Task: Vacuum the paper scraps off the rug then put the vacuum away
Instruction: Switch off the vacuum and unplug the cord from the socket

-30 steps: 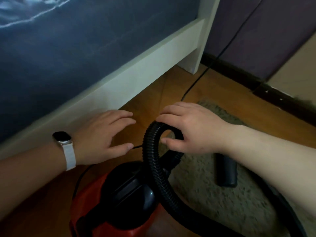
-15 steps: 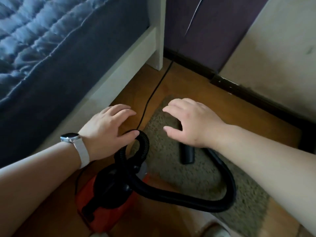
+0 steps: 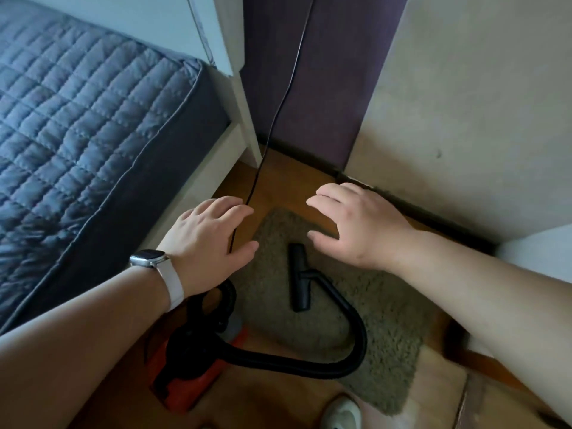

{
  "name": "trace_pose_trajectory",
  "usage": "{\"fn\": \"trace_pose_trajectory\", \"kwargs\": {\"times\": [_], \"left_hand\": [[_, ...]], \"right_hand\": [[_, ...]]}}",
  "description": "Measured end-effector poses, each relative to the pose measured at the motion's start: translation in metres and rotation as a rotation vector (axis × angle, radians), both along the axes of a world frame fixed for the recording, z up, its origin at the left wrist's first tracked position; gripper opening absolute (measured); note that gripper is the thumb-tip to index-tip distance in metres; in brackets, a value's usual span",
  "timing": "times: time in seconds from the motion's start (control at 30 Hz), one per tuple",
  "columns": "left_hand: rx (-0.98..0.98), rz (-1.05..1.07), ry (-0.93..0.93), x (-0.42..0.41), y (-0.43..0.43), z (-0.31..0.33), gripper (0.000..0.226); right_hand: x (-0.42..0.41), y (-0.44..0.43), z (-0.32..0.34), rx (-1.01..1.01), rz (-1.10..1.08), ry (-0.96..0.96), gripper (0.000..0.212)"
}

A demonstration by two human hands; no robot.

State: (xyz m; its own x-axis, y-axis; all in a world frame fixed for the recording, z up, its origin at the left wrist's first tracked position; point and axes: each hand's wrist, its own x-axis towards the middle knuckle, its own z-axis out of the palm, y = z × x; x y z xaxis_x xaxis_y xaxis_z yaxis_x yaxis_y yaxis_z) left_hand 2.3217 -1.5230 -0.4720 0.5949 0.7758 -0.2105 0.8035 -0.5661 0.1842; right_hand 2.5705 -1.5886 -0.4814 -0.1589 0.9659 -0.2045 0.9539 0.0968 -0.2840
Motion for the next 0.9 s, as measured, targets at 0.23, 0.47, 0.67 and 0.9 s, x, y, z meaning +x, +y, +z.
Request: {"fn": "trace_pose_trajectory", "kwargs": {"times": [0.23,0.47,0.67,0.9], "left_hand": [[0.011,0.001,0.028,0.049,0.016,0.024,0.062],[0.01,0.002,0.044,0.064,0.061,0.022,0.064],[-0.001,-0.028,0.037,0.082,0.127,0.021,0.065],[0.018,-0.074,-0.007,0.126,0.207,0.033,0.064]], "right_hand": [[0.044,0.004,0.03,-0.009,-0.067,-0.003,0.063],[0.056,0.037,0.042,0.003,-0.138,0.0,0.069],[0.062,0.091,0.051,0.002,-0.205,-0.028,0.063],[0.072,0.161,0.064,0.05,-0.284,-0.042,0.062]]}}
